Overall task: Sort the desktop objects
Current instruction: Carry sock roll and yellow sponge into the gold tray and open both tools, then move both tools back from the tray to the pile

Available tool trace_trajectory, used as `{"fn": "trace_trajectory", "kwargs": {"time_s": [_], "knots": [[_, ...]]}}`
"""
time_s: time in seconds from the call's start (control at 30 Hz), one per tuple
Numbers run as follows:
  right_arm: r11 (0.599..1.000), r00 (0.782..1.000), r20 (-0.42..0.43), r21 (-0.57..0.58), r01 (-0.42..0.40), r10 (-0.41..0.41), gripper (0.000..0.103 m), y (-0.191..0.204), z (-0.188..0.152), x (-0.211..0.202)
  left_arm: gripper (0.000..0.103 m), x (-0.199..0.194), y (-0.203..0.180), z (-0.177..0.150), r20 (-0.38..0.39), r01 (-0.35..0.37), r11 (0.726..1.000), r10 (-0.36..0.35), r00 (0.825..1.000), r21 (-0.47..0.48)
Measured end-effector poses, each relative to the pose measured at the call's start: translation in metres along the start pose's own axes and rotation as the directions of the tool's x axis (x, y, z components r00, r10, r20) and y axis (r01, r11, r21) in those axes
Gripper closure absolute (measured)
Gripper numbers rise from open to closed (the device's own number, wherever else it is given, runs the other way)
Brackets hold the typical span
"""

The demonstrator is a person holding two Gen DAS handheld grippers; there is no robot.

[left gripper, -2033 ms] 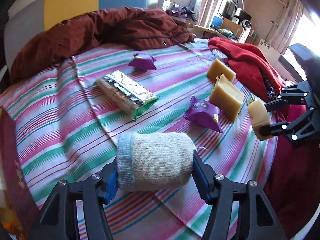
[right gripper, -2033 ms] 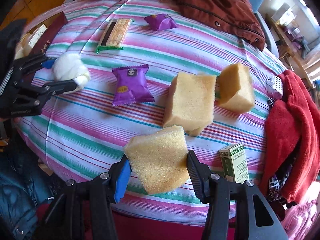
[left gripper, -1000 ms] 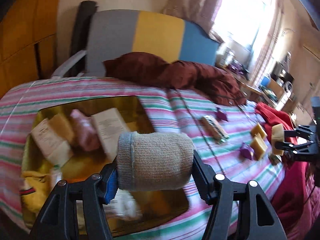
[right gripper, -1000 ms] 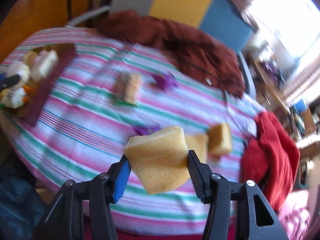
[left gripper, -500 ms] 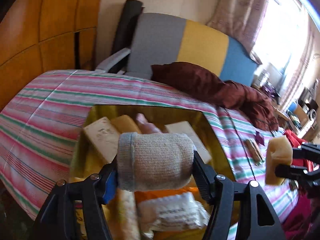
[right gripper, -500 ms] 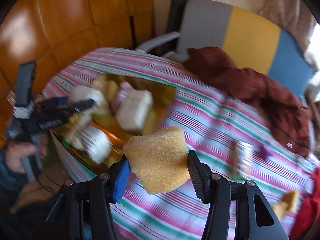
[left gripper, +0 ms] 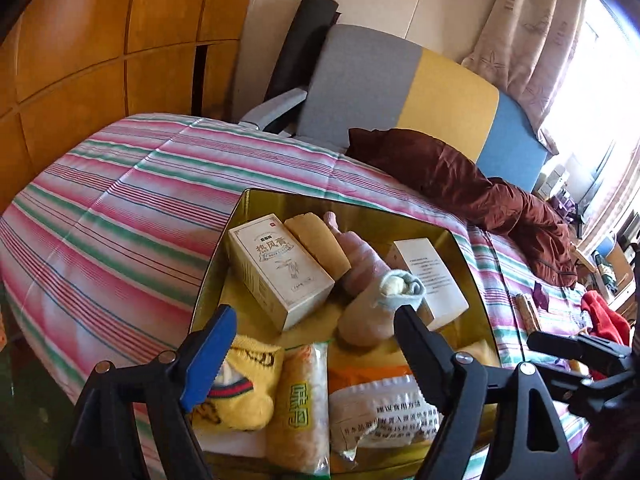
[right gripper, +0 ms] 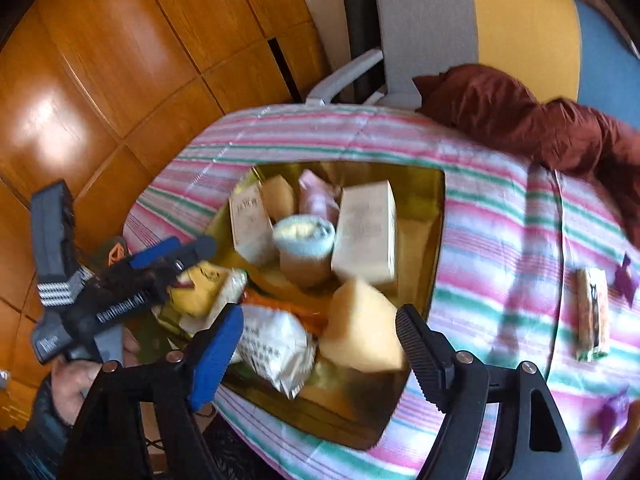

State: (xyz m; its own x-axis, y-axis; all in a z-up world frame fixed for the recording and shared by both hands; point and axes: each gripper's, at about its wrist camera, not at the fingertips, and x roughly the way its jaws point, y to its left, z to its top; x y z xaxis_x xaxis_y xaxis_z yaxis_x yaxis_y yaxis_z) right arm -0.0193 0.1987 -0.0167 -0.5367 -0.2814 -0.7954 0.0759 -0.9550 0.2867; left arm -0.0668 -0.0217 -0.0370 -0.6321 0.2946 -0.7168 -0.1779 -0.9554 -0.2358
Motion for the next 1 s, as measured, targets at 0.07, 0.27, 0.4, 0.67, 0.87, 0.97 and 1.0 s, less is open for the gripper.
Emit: {"fn": "trace_trajectory", "kwargs": {"time_s": [0.07, 0.27, 0.4, 0.67, 0.87, 0.97, 1.0], "knots": [[1.000, 1.000, 0.001, 0.001, 0.022, -0.022, 0.023, -0.003, -0.009, -0.002, 0.021, -0.008, -0.005, -0.003, 0.016, -0.012, 1.000, 0.012, 1.000, 0.018], [0.997, 0.996, 0.044, -0.025, 0.074, -0.073, 0.022, 0.000, -0.028, -0.013, 0.021, -0.031, -0.021, -0.005, 0.065, -0.033, 0.997, 0.029, 0.997, 0.071], [0.991, 0.989, 0.092, -0.056, 0.120, -0.115, 0.020, 0.007, -0.036, -0.023, 0.021, -0.040, -0.029, -0.008, 0.080, -0.042, 0.994, 0.035, 0.996, 0.097], [0.974, 0.972, 0.146, -0.105, 0.201, -0.184, 0.020, 0.014, -0.052, -0.030, 0.021, -0.043, -0.037, -0.015, 0.074, -0.061, 0.991, 0.052, 0.996, 0.122], [0.970, 0.965, 0.164, -0.097, 0.221, -0.204, 0.020, 0.007, -0.057, -0.035, 0.021, -0.042, -0.043, -0.020, 0.069, -0.076, 0.987, 0.066, 0.995, 0.143], [0.970, 0.962, 0.168, -0.078, 0.229, -0.213, 0.020, 0.000, -0.059, -0.038, 0.022, -0.042, -0.047, -0.021, 0.063, -0.045, 0.987, 0.036, 0.997, 0.156], [0.970, 0.962, 0.169, -0.073, 0.231, -0.217, 0.020, -0.002, -0.060, -0.039, 0.022, -0.043, -0.049, -0.022, 0.066, -0.037, 0.987, 0.026, 0.997, 0.158]]}}
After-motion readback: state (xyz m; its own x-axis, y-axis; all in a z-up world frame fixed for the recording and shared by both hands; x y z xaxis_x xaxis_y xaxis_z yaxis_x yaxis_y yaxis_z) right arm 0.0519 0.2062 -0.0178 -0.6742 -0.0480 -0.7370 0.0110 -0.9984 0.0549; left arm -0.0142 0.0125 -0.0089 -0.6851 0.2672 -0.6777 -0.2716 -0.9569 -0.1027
